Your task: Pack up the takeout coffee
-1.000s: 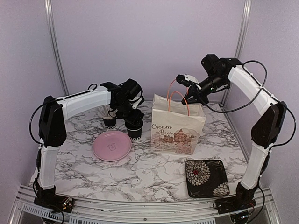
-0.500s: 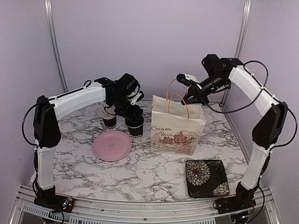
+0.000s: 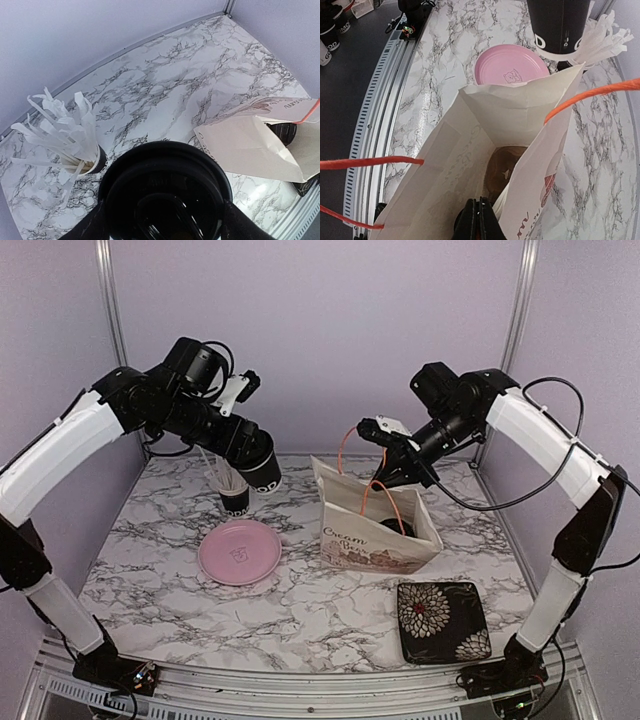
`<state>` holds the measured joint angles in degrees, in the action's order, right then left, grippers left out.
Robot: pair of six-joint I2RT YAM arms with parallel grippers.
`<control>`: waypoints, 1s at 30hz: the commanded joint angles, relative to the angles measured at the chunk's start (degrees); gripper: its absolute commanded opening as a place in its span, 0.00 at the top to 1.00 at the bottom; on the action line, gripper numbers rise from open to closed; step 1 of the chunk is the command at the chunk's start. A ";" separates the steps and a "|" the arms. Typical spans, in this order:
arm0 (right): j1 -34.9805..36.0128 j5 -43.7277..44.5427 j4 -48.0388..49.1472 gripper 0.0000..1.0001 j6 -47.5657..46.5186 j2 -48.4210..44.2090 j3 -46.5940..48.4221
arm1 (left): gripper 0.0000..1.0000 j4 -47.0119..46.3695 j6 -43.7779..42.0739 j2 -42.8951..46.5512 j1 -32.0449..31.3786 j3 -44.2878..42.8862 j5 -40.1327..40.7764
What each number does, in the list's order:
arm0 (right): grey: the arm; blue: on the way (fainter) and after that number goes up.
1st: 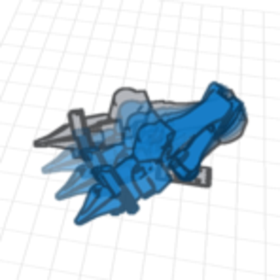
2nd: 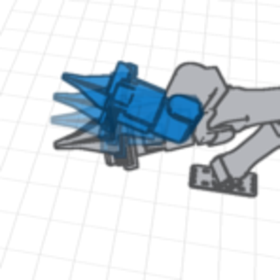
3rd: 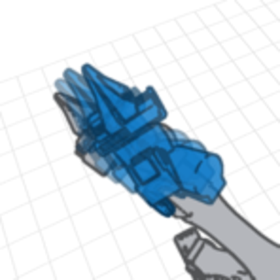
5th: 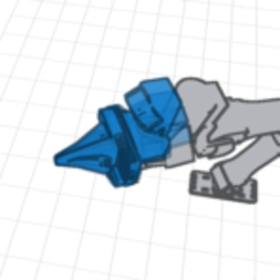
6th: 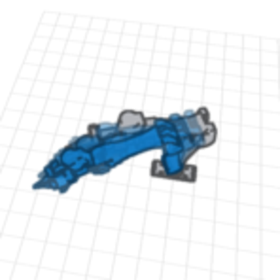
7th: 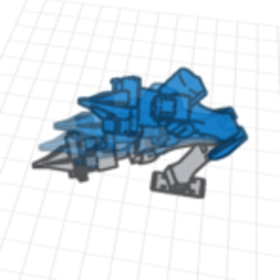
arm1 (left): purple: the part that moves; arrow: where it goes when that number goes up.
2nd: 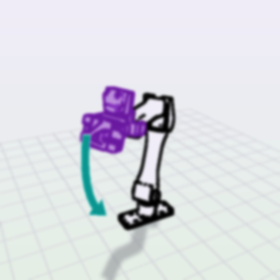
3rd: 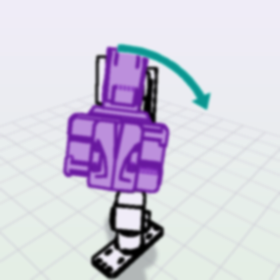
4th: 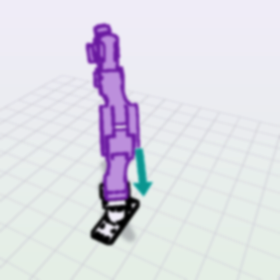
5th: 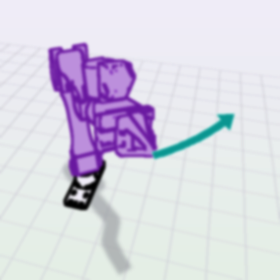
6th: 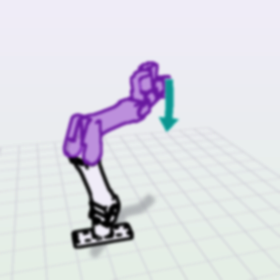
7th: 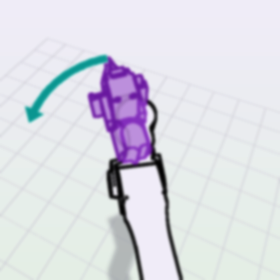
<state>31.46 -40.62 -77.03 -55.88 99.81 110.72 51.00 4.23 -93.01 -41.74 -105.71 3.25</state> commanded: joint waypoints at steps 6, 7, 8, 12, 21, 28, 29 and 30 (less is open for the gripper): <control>3.45 -5.36 3.54 0.99 9.66 -2.37 -0.87 | 0.36 1.66 -2.47 12.67 -1.99 -2.49 -2.51; 3.63 -6.31 4.08 0.99 10.87 -2.23 -0.73 | 0.36 1.65 -2.52 13.18 -2.47 -3.05 -2.92; 3.99 -6.84 4.65 1.00 12.01 -2.04 -0.61 | 0.36 1.64 -2.55 13.48 -3.08 -3.62 -4.21; 5.51 -6.22 6.82 1.00 15.34 -1.12 -1.49 | 0.36 1.23 -3.21 13.70 -6.97 -6.17 -7.08; 7.06 -7.83 6.86 1.00 16.59 0.31 0.10 | 0.39 -2.76 -3.91 9.75 -13.69 -5.21 -10.72; 7.08 -9.08 6.56 0.99 16.77 -0.03 -0.22 | 0.39 -3.01 -8.22 4.89 -15.82 -4.69 -11.65; 7.10 -9.16 6.59 0.99 16.63 -0.05 -0.24 | 0.39 -3.01 -8.85 4.58 -15.87 -4.57 -12.03; 7.10 -9.14 6.45 0.99 16.34 -0.05 -0.12 | 0.39 -3.09 -9.39 4.33 -15.91 -4.33 -12.21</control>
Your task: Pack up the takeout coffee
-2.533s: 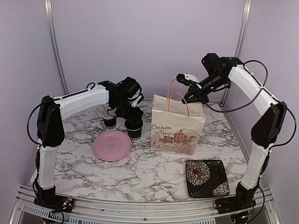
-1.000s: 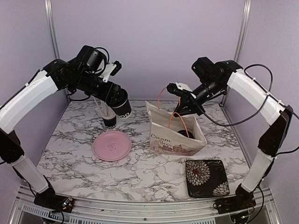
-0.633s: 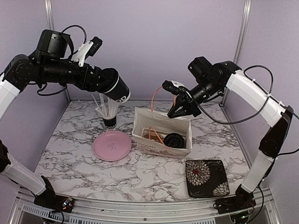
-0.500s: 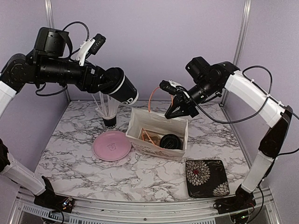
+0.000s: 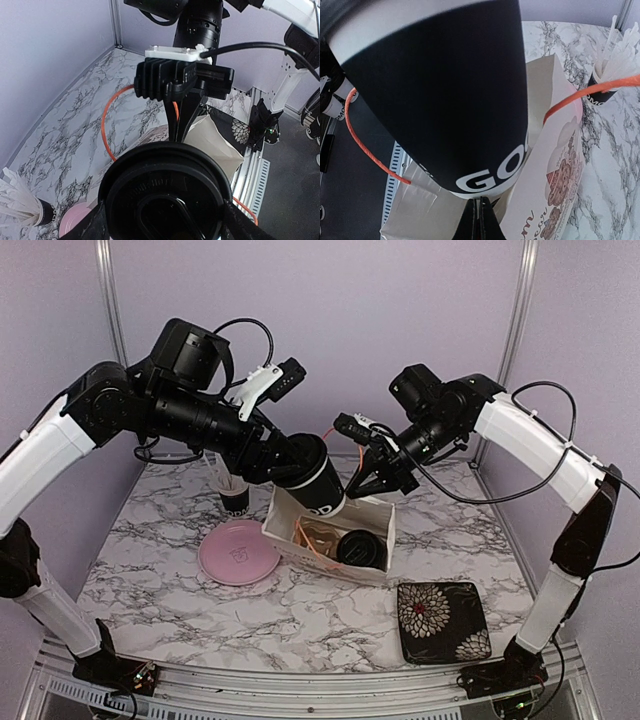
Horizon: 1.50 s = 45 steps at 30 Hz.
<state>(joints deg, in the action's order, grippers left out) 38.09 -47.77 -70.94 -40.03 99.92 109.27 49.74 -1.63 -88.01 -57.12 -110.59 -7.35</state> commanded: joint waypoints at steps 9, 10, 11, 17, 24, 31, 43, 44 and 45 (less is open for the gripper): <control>0.50 -6.39 -4.43 0.98 -6.02 0.12 2.03 | 0.41 -2.47 -7.69 -2.28 -1.90 3.79 -1.26; 0.42 -7.28 -5.96 0.98 -7.40 0.37 2.23 | 0.41 -2.45 -8.18 -2.34 -2.24 4.05 -1.32; 0.49 -8.08 -7.22 0.98 -8.76 0.56 2.59 | 0.42 -2.45 -8.78 -2.11 -2.68 4.51 -1.65; 0.67 -9.17 -7.72 0.97 -10.56 -0.43 2.20 | 0.43 -2.41 -10.90 0.37 -4.09 8.50 -1.75; 5.69 -4.42 -7.65 0.93 -10.90 -0.25 -0.42 | 0.44 -0.72 -11.55 0.94 -7.45 11.97 1.21; 6.93 -2.38 -7.60 0.93 -10.85 1.29 3.44 | 0.44 1.11 -10.28 2.26 -10.70 13.12 4.91; 5.18 0.23 -3.80 1.00 -7.67 3.57 11.15 | 0.45 3.06 -12.23 0.62 -11.81 13.02 14.77; 5.21 0.22 -3.59 1.00 -7.61 3.15 11.06 | 0.45 3.16 -12.26 0.65 -11.98 13.10 14.95; 5.19 -0.03 -3.41 1.00 -7.61 2.77 10.91 | 0.45 3.17 -12.27 0.71 -12.08 13.23 14.96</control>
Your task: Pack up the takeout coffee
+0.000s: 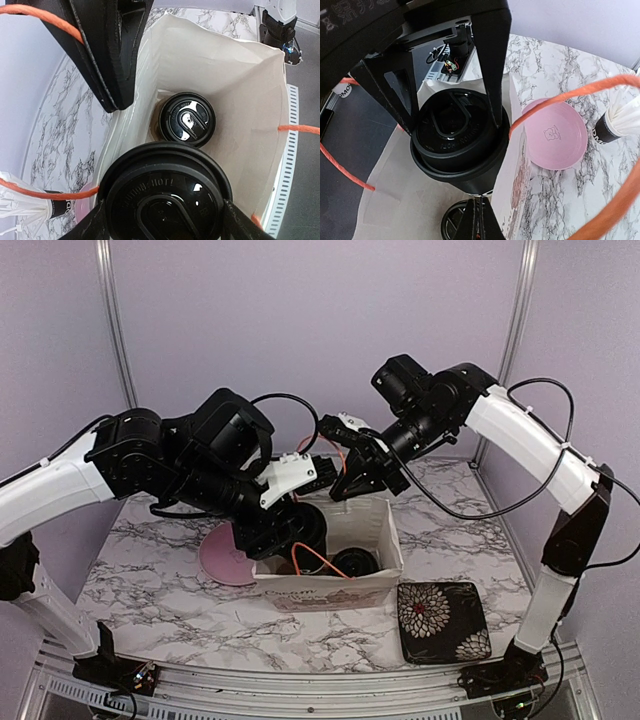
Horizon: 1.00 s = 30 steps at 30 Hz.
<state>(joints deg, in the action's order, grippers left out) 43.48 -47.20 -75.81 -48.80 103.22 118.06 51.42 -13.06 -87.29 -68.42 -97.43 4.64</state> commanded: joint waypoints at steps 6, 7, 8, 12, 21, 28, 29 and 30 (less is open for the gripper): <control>1.59 -0.70 -1.25 0.95 -0.88 0.25 -0.90 | 0.45 1.46 -1.67 -1.20 -1.72 1.97 6.46; 1.76 -1.27 -2.00 0.90 -1.47 0.37 -1.13 | 0.46 1.49 -1.87 -1.53 -2.10 2.17 6.92; 1.73 -1.95 -2.62 0.86 -1.78 0.36 -1.05 | 0.46 1.49 -2.00 -1.83 -2.50 2.23 7.35; 0.74 -0.79 -2.83 0.52 -4.11 -2.76 -0.26 | 0.47 1.75 -2.18 -2.14 -4.07 2.16 8.71; -14.70 -9.95 -2.76 0.25 -9.43 -5.97 2.00 | 0.47 2.05 -0.12 -1.79 -7.04 1.45 10.18; -15.50 -1.48 12.47 0.28 3.23 -1.10 -3.75 | 0.47 2.10 4.14 -1.79 -12.42 3.56 13.08; -15.53 0.85 15.31 0.29 5.83 -0.09 -4.95 | 0.48 2.03 5.03 -1.69 -13.31 3.97 13.60; -15.60 2.55 17.29 0.31 7.12 1.01 -5.88 | 0.48 2.02 6.26 -1.62 -14.46 4.32 14.02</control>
<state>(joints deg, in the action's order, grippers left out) 28.01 -51.86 -69.93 -50.61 99.61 115.87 52.18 -11.00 -89.36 -79.55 -94.63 16.10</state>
